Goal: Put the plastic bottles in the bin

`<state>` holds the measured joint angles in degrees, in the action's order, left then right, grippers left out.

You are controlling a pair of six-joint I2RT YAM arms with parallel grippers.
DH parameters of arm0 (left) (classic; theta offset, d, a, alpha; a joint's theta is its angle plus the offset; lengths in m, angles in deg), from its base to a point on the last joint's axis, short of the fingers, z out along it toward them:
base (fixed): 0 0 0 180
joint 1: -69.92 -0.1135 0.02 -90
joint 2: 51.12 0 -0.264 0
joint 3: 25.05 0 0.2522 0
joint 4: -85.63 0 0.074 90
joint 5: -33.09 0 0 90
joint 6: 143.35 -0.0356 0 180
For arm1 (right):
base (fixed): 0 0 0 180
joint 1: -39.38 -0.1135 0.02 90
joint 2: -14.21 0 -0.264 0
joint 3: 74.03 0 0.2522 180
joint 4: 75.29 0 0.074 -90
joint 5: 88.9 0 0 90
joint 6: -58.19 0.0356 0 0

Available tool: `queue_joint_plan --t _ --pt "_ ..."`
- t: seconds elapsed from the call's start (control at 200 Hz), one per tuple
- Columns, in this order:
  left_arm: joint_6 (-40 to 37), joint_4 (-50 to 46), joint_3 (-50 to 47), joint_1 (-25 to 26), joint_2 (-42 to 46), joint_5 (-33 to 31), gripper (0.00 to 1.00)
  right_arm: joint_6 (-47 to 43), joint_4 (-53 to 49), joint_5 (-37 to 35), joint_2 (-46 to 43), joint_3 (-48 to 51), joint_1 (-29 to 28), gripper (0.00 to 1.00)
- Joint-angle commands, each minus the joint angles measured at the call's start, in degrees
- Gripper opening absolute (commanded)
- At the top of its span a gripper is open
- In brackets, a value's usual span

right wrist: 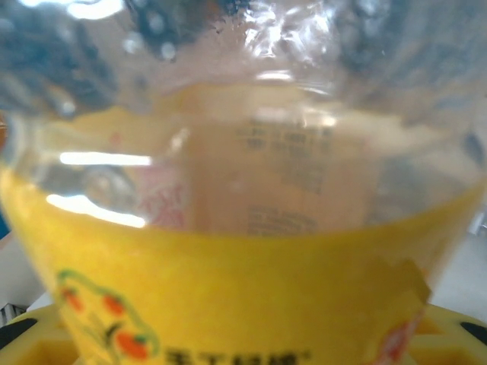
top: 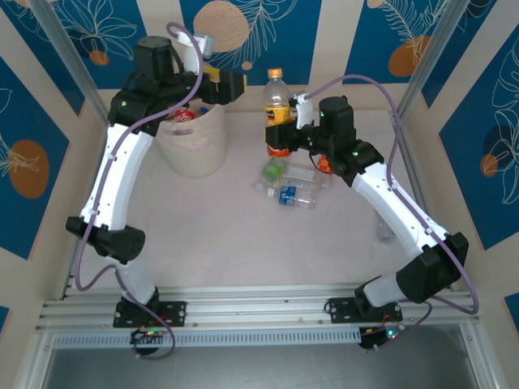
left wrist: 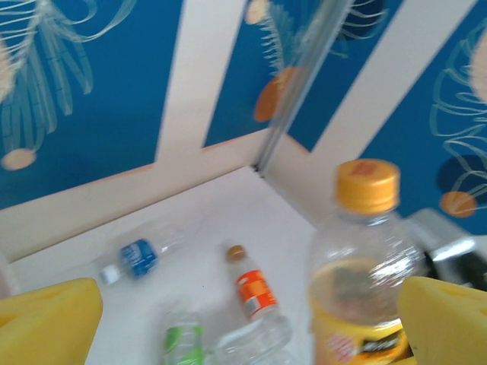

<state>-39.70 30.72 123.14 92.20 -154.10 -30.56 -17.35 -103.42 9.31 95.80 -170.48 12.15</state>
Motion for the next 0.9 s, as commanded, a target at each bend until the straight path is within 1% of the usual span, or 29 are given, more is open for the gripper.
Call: queue_joint_plan --t 0.0,0.165,0.3,0.425,0.575,0.65,0.8,0.86,0.895 --pt "2.98 1.29 3.73 1.58 -2.33 2.80 1.00 -2.08 2.81 1.06 0.57 -1.00 -1.48 0.54" --pt "4.61 3.76 4.59 3.36 -3.66 3.45 1.00 -2.15 2.90 0.81 1.39 -1.74 -3.04 0.54" --pt "4.33 3.26 6.09 3.89 -4.93 1.88 1.00 -2.03 3.29 0.71 1.39 -2.08 -4.13 0.54" --pt "4.62 3.04 6.86 4.00 -6.14 2.61 0.90 -2.30 3.38 0.69 1.30 -2.32 -4.98 0.54" --pt "5.24 3.68 6.90 4.43 -6.80 4.18 0.83 -2.42 3.17 0.57 1.70 -2.84 -5.51 0.54" --pt "5.72 4.21 6.90 4.61 -7.10 5.22 0.72 -2.53 2.96 0.42 2.00 -3.31 -5.80 0.54" --pt "5.73 3.34 6.90 4.70 -7.25 6.23 0.68 -2.78 2.86 -0.24 2.35 -3.71 -6.18 0.54" --pt "5.46 2.71 6.90 4.70 -7.17 6.26 0.64 -2.78 2.86 -0.47 2.51 -3.93 -6.25 0.54" --pt "5.33 2.41 6.90 4.70 -7.24 6.27 0.60 -2.71 2.85 -0.54 2.58 -4.05 -6.26 0.54"
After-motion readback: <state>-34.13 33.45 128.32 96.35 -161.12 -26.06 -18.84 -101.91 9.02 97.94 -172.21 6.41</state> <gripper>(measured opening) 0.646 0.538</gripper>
